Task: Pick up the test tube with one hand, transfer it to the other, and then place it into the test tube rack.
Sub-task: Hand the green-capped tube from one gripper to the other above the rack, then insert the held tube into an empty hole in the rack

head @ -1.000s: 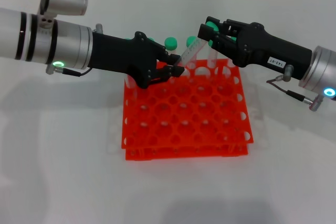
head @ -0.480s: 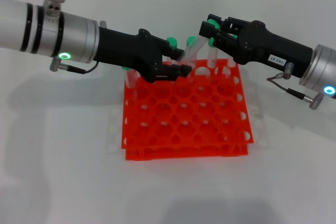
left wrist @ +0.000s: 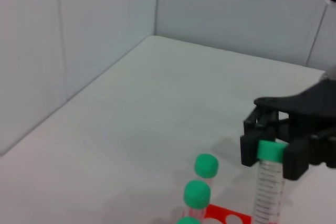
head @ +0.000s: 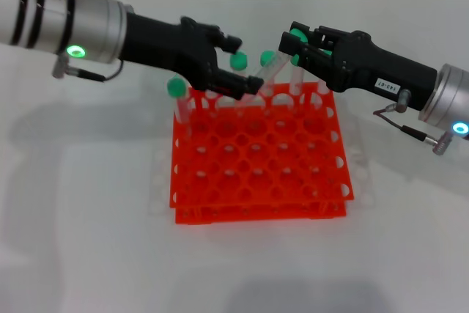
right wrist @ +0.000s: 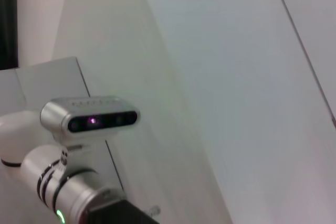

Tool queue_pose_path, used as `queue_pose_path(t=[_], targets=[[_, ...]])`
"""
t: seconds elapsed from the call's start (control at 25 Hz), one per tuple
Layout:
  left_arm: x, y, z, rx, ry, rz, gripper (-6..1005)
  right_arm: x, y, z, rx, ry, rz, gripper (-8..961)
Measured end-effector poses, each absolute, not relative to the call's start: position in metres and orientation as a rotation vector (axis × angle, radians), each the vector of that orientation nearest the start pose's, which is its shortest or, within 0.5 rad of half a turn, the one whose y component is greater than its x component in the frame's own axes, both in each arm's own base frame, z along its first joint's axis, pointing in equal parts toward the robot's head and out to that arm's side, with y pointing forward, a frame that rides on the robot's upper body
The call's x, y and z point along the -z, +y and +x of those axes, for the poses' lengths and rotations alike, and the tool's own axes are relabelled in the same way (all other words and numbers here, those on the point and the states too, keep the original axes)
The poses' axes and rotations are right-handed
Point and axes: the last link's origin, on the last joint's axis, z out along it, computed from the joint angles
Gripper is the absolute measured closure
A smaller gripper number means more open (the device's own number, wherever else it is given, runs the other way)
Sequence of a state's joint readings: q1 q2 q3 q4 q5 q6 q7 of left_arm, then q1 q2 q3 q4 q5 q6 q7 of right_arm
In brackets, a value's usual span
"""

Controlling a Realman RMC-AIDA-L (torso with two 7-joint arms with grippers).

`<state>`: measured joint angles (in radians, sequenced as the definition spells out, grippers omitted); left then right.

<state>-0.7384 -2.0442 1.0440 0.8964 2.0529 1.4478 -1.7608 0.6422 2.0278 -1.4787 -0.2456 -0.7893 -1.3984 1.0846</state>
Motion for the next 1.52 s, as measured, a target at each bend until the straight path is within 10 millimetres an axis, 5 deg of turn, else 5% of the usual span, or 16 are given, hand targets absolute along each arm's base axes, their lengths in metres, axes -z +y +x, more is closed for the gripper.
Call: queue_pose_path(t=[0.48,0.8,1.52], targets=[[-0.054,0.375,-0.150,0.298,-0.570,-2.776,106,0.037,0.354,0.204,-1.256,0.605,-2.465,695],[-0.099,0.329,-0.160,0.278,-0.574,-2.584,106,0.034,0.356,0.202,-1.255,0.583,-2.472,694],[-0.133,0.260,-0.242,0.467,-0.598,-2.380,107,0.025,0.367,0.186,-1.181,0.489,-2.600,695]])
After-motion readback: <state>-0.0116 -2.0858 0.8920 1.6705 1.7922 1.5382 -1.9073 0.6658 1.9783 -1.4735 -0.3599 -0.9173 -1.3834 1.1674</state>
